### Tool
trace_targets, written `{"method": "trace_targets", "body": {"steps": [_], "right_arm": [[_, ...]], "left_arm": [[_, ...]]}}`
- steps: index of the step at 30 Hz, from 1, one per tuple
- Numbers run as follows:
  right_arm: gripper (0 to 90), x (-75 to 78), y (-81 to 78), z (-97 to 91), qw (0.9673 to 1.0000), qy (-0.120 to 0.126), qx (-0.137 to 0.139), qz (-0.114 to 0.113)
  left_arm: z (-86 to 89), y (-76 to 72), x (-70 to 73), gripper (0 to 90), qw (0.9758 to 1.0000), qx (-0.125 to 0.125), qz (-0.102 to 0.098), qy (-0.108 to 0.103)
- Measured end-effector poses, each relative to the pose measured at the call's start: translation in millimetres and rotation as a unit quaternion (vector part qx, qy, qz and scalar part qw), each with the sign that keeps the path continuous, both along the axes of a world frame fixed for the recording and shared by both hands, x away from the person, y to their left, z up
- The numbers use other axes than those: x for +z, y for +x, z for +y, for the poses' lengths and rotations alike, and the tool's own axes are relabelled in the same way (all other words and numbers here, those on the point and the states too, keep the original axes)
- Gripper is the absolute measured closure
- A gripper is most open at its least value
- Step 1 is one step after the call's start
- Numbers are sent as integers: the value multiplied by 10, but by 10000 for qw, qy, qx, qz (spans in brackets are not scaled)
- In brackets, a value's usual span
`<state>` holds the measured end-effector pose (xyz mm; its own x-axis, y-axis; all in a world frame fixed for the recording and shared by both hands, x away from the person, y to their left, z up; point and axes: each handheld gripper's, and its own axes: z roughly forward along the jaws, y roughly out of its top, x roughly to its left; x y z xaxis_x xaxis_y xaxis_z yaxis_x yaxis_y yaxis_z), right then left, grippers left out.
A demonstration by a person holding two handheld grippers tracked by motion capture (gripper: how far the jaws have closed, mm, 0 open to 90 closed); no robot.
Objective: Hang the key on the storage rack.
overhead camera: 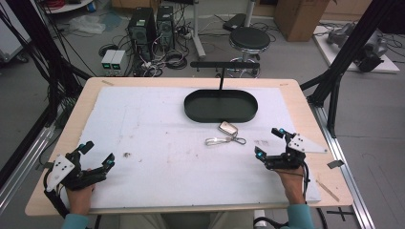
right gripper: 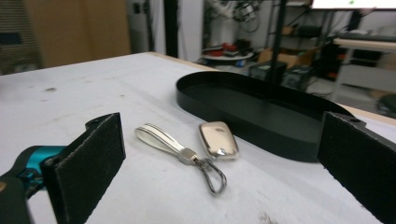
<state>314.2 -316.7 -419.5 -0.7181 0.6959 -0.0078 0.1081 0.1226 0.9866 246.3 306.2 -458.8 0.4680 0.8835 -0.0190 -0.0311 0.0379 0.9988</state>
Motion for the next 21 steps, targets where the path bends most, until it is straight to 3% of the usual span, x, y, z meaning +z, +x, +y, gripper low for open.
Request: {"method": "trace_targets", "body": {"steps": [5, 9, 11, 15, 17, 18, 19, 21], "right_arm": [[9, 267, 187, 81, 9980, -400, 476, 126], [9, 455, 372, 177, 9923, -845, 885, 183], [8, 521, 461, 223, 9887, -1018, 1056, 317], [9, 595, 626, 314, 9801, -1260, 1436, 533], [9, 621, 684, 383, 9738, -1493, 1610, 591], [9, 621, 684, 383, 9738, -1493, 1610, 591], [9, 641, 745, 462, 9662, -1725, 1803, 644], [12, 649, 792, 517, 9608, -1935, 1874, 660]], "left_arm": [[4, 1, 1, 108, 10000, -4, 22, 7], [5, 4, 2, 108, 10000, 2, 29, 5], [5, 6, 2, 108, 10000, -1, 33, 2], [4, 7, 2, 108, 10000, -1, 36, 3], [4, 8, 2, 108, 10000, -3, 42, 4], [4, 8, 2, 108, 10000, -3, 42, 4], [5, 10, 3, 108, 10000, -3, 55, 10], [4, 11, 3, 108, 10000, -2, 57, 7]]}}
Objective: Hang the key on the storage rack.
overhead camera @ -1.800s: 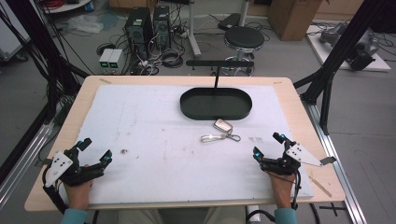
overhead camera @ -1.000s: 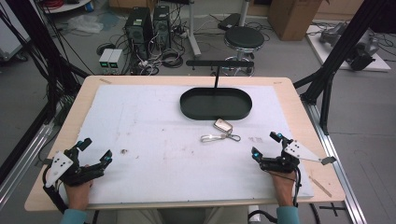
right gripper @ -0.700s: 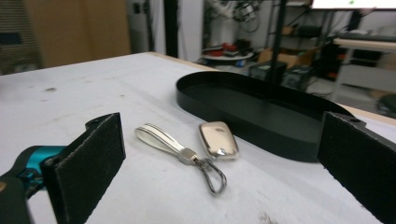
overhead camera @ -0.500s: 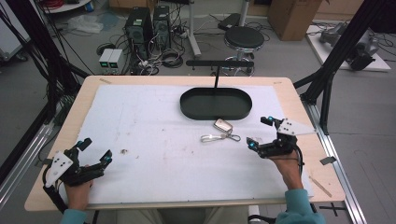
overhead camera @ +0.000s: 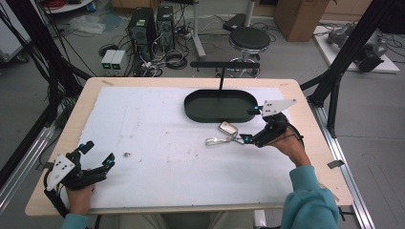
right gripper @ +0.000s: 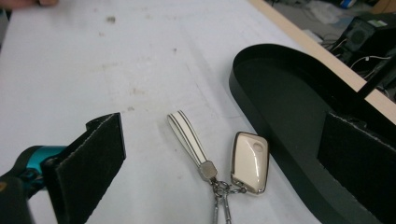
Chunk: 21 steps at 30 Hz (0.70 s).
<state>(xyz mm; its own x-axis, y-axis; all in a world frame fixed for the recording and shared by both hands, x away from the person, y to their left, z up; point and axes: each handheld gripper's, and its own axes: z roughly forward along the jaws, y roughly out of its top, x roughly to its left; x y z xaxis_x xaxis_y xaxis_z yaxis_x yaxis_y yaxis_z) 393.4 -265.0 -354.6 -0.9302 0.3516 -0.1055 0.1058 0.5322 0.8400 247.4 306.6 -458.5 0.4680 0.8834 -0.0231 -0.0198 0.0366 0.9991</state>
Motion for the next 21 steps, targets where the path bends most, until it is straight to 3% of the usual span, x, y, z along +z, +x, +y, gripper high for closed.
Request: {"method": "trace_targets", "body": {"steps": [9, 10, 16, 19, 21], "right_arm": [[15, 3, 190, 201, 9972, -641, 312, 224], [15, 15, 235, 262, 9955, -799, 427, 263], [16, 18, 311, 401, 9901, -1176, 672, 370], [53, -19, 349, 450, 9884, -1251, 743, 446], [56, -66, 375, 475, 9856, -1384, 847, 486]], "left_arm": [[-1, 1, 1, 108, 10000, 0, 7, 6], [-1, 1, 1, 108, 10000, 1, 8, 4], [0, 2, 2, 108, 10000, -6, 22, 3], [-1, 4, 2, 108, 10000, -5, 25, -3], [-1, 4, 2, 108, 10000, -5, 26, -6]]}}
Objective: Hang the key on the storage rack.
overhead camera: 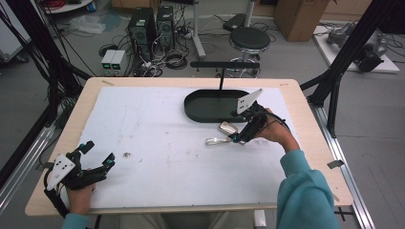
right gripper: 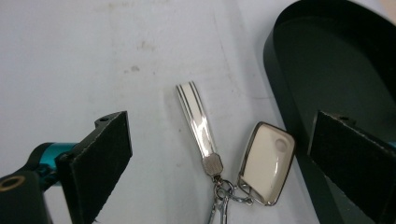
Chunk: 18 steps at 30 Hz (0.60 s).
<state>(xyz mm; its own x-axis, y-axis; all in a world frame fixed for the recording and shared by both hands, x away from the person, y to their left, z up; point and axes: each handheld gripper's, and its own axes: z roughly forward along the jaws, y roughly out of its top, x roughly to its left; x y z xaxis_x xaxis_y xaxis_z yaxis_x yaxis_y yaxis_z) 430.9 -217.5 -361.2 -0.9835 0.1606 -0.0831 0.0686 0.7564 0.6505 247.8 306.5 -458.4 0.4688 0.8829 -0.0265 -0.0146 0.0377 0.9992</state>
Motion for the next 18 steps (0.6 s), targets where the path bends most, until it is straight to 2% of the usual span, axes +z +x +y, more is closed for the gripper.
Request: {"method": "trace_targets", "body": {"steps": [4, 10, 12, 13, 18], "right_arm": [[56, -84, 32, 57, 9996, -284, 35, 39], [73, -181, 63, 119, 9985, -518, 160, 116], [186, -199, 71, 135, 9975, -638, 245, 188], [197, -210, 74, 143, 9969, -669, 325, 242], [253, -273, 88, 205, 9954, -855, 342, 256]], "left_arm": [[0, 0, 0, 108, 10000, 0, -1, 3], [0, 0, 0, 108, 10000, -3, 2, 2], [0, 0, 0, 108, 10000, -4, 2, 3], [0, 0, 0, 108, 10000, -4, 1, 4], [-1, -2, 0, 108, 10000, -1, -3, 13]]}}
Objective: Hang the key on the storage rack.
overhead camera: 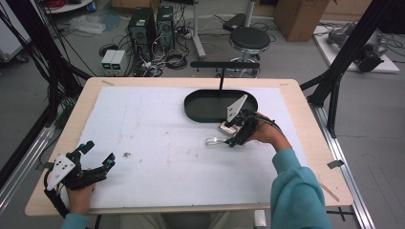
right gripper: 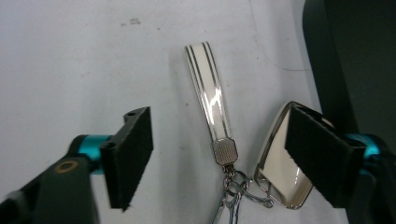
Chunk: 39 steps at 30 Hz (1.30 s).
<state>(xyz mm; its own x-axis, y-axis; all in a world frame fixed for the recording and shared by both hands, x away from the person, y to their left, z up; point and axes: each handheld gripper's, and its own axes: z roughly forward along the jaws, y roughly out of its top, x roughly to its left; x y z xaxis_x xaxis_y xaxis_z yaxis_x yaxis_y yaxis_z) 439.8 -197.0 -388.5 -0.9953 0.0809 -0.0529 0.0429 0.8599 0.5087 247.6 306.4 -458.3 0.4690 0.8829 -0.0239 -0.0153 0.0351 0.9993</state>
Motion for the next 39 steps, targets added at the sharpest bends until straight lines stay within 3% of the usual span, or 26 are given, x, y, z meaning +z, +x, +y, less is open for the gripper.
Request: {"method": "trace_targets", "body": {"steps": [10, 15, 18, 39], "right_arm": [[385, -117, 28, 75, 9985, -523, 155, -56], [505, -140, 30, 95, 9964, -809, 245, -92], [523, -165, 30, 122, 9954, -917, 281, -84], [649, -222, 28, 211, 9906, -1283, 354, -318]], "left_arm": [[1, 3, 0, 108, 10000, 3, 9, -5], [1, 3, 0, 108, 10000, 4, 12, 3], [-2, 2, 0, 108, 10000, 3, 4, 2], [-2, 1, 0, 108, 10000, 5, 4, 1]]}}
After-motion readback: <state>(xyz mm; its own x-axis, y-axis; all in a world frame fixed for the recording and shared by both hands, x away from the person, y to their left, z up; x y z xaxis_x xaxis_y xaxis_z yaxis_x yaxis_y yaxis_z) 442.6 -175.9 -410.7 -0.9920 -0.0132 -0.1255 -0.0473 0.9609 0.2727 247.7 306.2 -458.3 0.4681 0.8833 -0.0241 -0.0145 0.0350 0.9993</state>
